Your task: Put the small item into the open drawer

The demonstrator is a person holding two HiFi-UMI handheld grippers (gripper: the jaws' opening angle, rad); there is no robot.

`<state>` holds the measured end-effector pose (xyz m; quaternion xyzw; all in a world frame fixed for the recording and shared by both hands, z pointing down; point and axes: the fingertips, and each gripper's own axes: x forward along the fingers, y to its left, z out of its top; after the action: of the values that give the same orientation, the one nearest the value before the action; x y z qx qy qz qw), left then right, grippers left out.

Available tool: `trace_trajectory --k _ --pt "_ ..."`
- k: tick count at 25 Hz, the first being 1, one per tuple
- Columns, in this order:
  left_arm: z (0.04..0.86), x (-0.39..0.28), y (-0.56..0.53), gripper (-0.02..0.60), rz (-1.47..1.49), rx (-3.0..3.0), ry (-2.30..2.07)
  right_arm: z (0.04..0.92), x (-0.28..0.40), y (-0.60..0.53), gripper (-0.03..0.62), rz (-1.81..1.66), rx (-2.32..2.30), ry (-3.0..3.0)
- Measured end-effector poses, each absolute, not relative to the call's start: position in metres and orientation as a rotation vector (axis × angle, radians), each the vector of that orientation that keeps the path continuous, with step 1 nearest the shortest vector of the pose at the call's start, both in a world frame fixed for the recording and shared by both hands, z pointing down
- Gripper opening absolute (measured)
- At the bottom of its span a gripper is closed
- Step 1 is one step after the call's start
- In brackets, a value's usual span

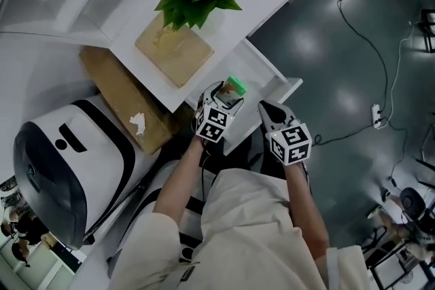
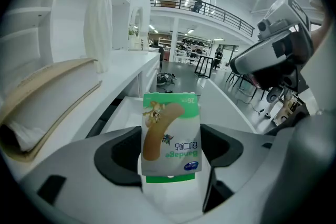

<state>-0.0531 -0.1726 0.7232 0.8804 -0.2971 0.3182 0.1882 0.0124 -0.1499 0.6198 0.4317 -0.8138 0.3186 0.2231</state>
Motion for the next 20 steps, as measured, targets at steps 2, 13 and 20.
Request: trace_trajectory --k 2,13,20 --pt "0.728 -0.051 -0.173 0.359 0.911 2.473 -0.824 0.621 0.013 -0.15 0.025 0.886 1.192 -2.247" --pt "0.772 -0.041 -0.177 0.358 0.979 2.396 -0.783 0.633 0.025 -0.143 0.025 0.93 1.176 -2.229" --pt "0.789 -0.041 -0.181 0.359 0.991 2.307 -0.802 0.636 0.027 -0.144 0.025 0.948 1.159 -2.237"
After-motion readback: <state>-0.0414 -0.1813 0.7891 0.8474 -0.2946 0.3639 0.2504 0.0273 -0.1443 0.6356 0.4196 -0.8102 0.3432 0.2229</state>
